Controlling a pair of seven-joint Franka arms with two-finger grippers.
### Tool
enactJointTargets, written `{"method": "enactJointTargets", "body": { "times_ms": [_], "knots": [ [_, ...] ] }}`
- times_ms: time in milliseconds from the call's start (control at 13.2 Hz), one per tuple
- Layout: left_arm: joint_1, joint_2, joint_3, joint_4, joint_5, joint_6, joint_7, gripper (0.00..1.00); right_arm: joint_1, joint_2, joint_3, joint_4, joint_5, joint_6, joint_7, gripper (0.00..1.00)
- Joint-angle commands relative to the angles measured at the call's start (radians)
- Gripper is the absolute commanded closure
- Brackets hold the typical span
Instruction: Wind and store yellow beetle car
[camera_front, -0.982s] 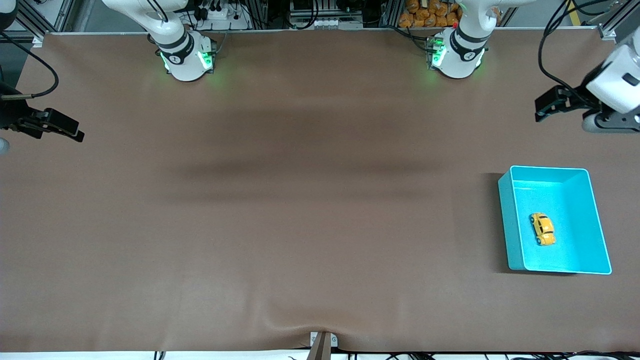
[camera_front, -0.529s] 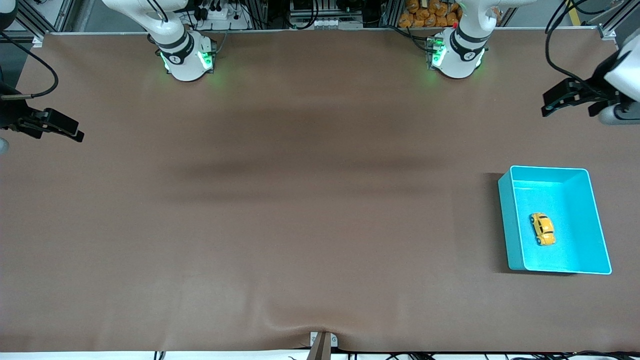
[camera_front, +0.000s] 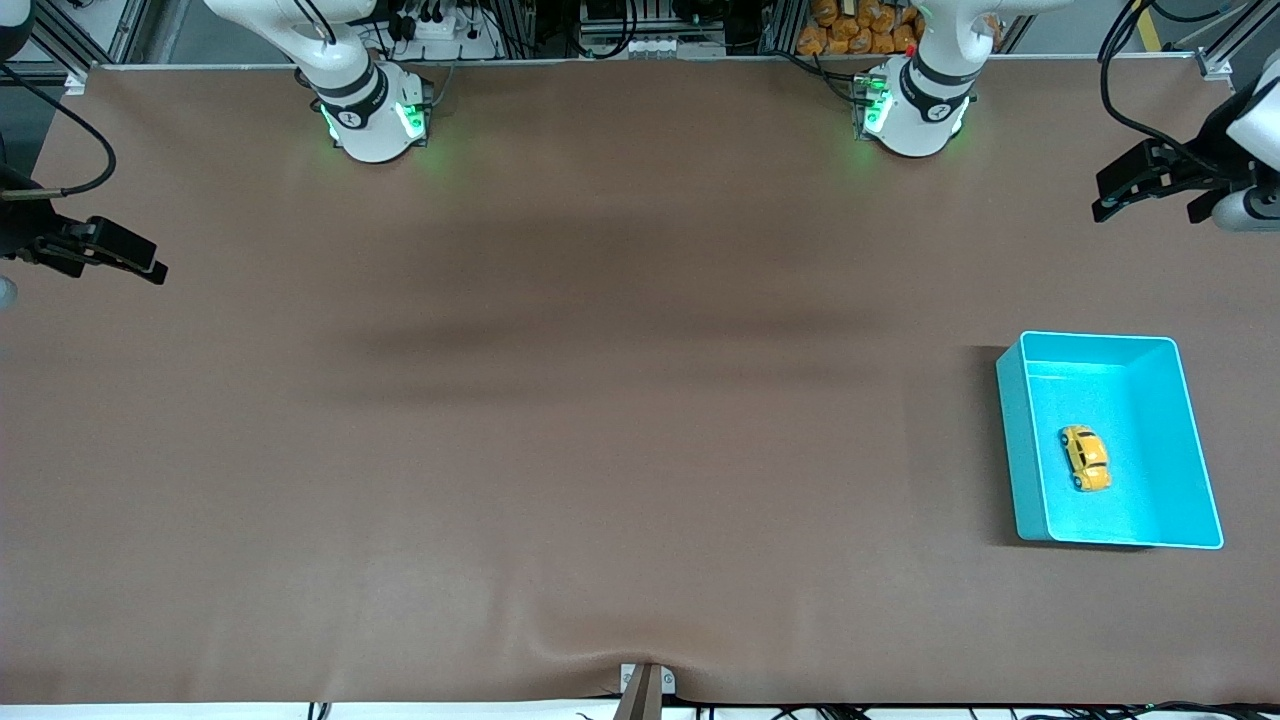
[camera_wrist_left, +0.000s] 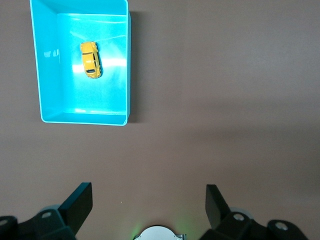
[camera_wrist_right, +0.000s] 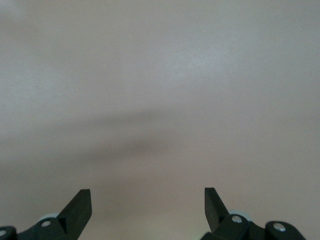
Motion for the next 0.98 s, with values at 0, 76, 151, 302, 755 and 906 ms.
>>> {"method": "enactJointTargets", "body": {
  "times_ms": [0, 76, 151, 302, 755, 906],
  "knots": [
    [-0.004, -0.012, -0.021, 0.002, -0.018, -0.019, -0.009, 0.0, -0.005, 0.006, 0.001, 0.011, -0.002, -0.002, 0.0, 0.0],
    [-0.003, -0.014, -0.035, 0.002, -0.018, -0.017, -0.009, 0.0, -0.005, 0.004, 0.001, 0.011, -0.001, -0.002, 0.0, 0.0],
    [-0.001, -0.014, -0.037, 0.002, -0.02, -0.017, -0.011, 0.0, -0.005, 0.004, 0.001, 0.011, -0.001, -0.002, 0.0, 0.0],
    [-0.001, -0.015, -0.037, 0.002, -0.018, -0.017, -0.009, 0.0, -0.005, 0.004, 0.001, 0.012, 0.001, 0.0, 0.0, 0.0],
    [0.003, -0.015, -0.037, 0.002, -0.02, -0.011, -0.012, 0.0, -0.005, 0.006, 0.001, 0.012, 0.002, 0.001, 0.0, 0.0],
    [0.003, -0.015, -0.037, 0.002, -0.021, -0.006, -0.012, 0.0, -0.005, 0.006, 0.001, 0.012, 0.002, 0.004, 0.0, 0.0]
  ]
}}
